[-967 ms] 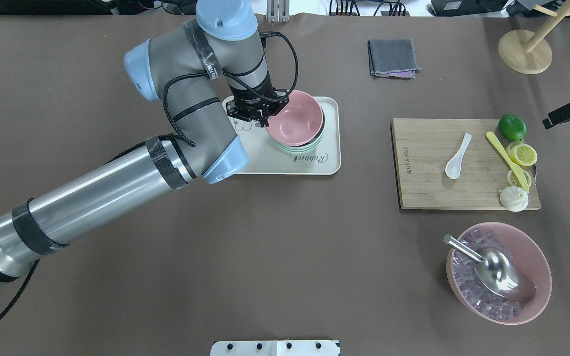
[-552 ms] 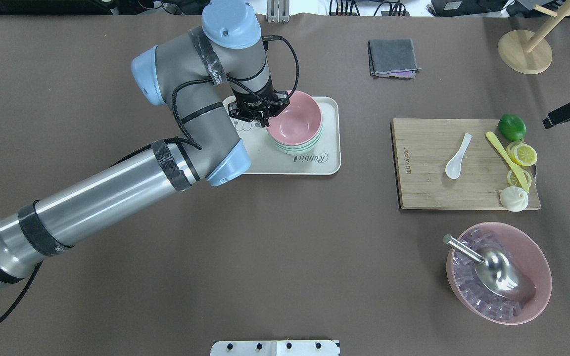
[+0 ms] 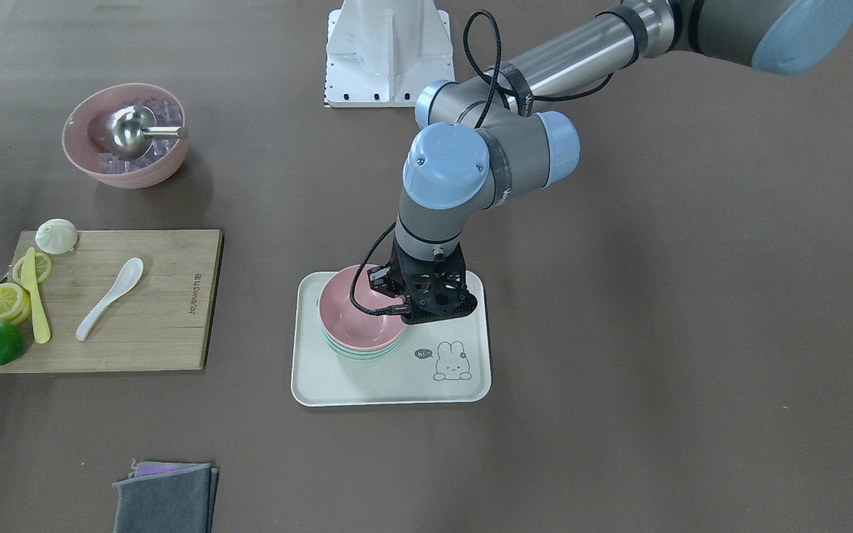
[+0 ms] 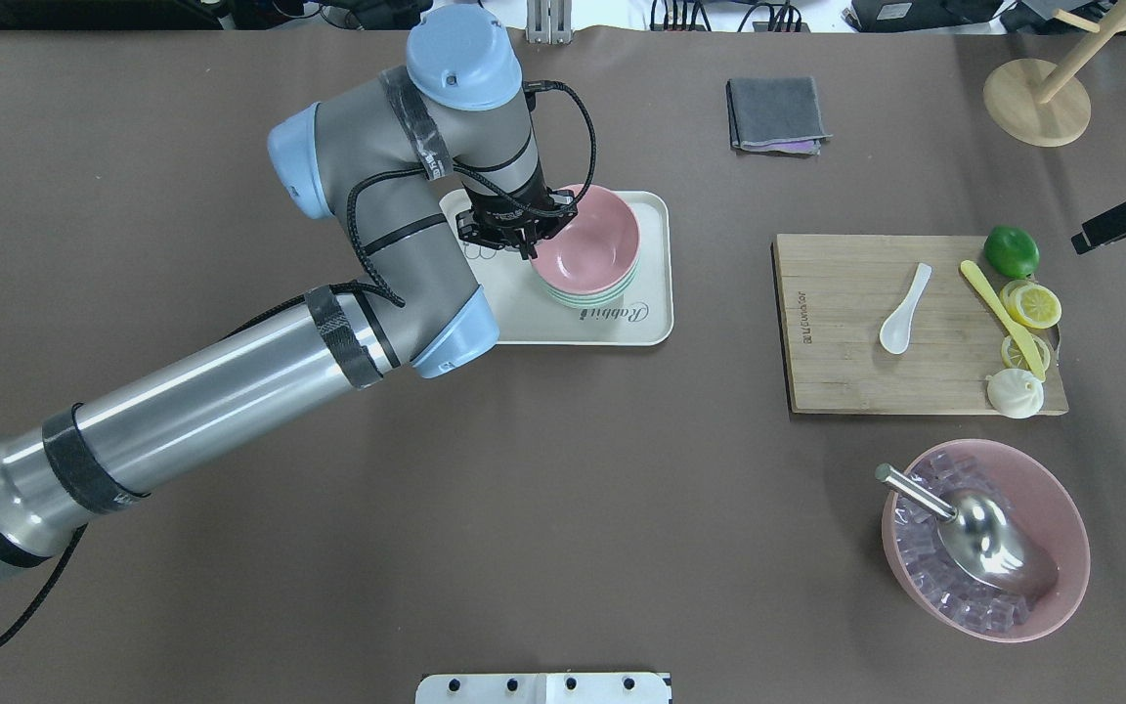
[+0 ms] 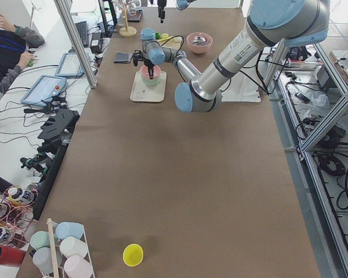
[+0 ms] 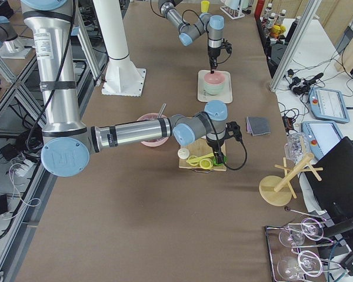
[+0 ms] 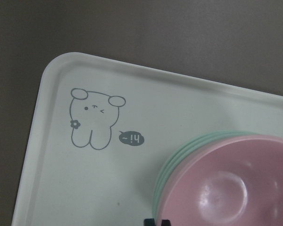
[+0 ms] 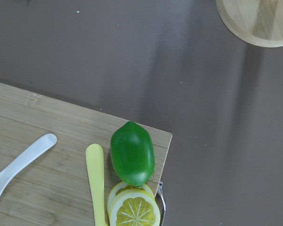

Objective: Stack pink bowl on green and place spoon
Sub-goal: 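Lower the pink bowl into the mint-green bowl and open the left gripper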

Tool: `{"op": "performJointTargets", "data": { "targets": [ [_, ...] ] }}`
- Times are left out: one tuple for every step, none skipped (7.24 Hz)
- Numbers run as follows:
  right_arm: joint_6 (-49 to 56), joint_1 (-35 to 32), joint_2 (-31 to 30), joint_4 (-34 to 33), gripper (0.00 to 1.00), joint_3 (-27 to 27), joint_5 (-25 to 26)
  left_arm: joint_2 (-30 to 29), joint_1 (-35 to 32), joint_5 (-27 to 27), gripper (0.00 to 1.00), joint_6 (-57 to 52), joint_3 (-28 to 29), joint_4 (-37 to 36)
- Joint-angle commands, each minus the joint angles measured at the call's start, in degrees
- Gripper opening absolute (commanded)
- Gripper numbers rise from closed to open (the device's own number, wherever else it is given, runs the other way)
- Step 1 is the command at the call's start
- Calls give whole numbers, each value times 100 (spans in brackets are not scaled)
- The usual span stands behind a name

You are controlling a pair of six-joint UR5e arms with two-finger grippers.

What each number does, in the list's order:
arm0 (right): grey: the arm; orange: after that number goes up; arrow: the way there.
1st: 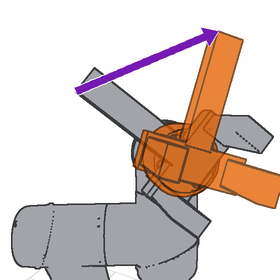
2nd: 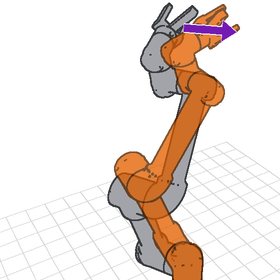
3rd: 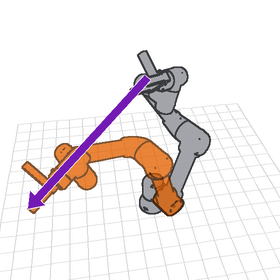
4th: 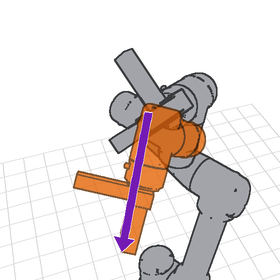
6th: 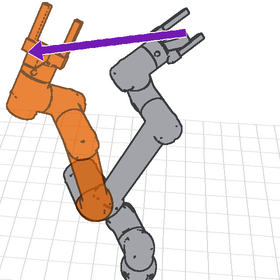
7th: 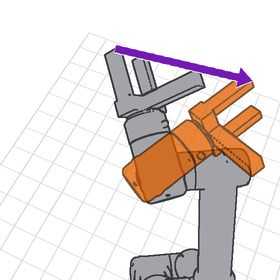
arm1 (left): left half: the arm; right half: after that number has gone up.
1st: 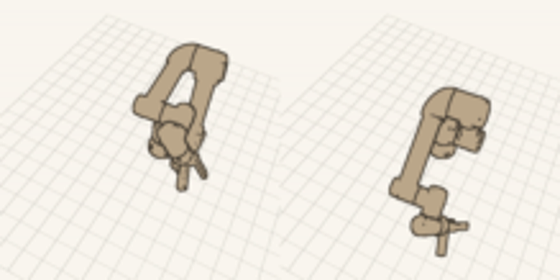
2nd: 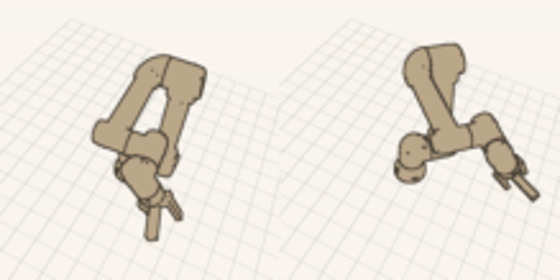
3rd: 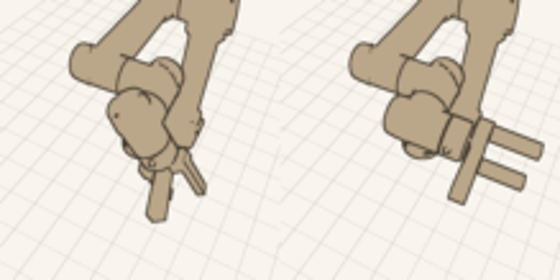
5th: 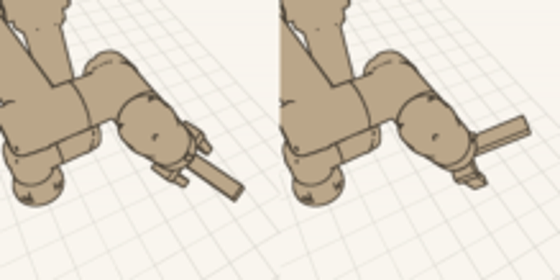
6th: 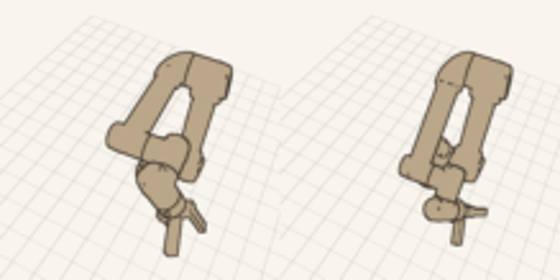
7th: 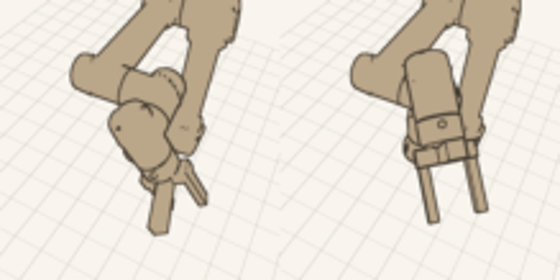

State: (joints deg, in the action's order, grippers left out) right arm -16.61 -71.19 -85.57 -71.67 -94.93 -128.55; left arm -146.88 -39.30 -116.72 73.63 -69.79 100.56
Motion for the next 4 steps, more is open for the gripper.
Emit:
{"op": "performJointTargets", "data": {
  "targets": [
    [0,0,5,4,100,10,-4,1,19,0,0,-7,26,25],
    [9,0,5,-5,100,10,5,1,28,0,0,-7,26,25],
    [9,0,5,-5,100,10,5,1,19,0,0,-7,26,34],
    [0,0,5,4,100,10,5,1,28,0,0,-7,26,121]
  ]
}}
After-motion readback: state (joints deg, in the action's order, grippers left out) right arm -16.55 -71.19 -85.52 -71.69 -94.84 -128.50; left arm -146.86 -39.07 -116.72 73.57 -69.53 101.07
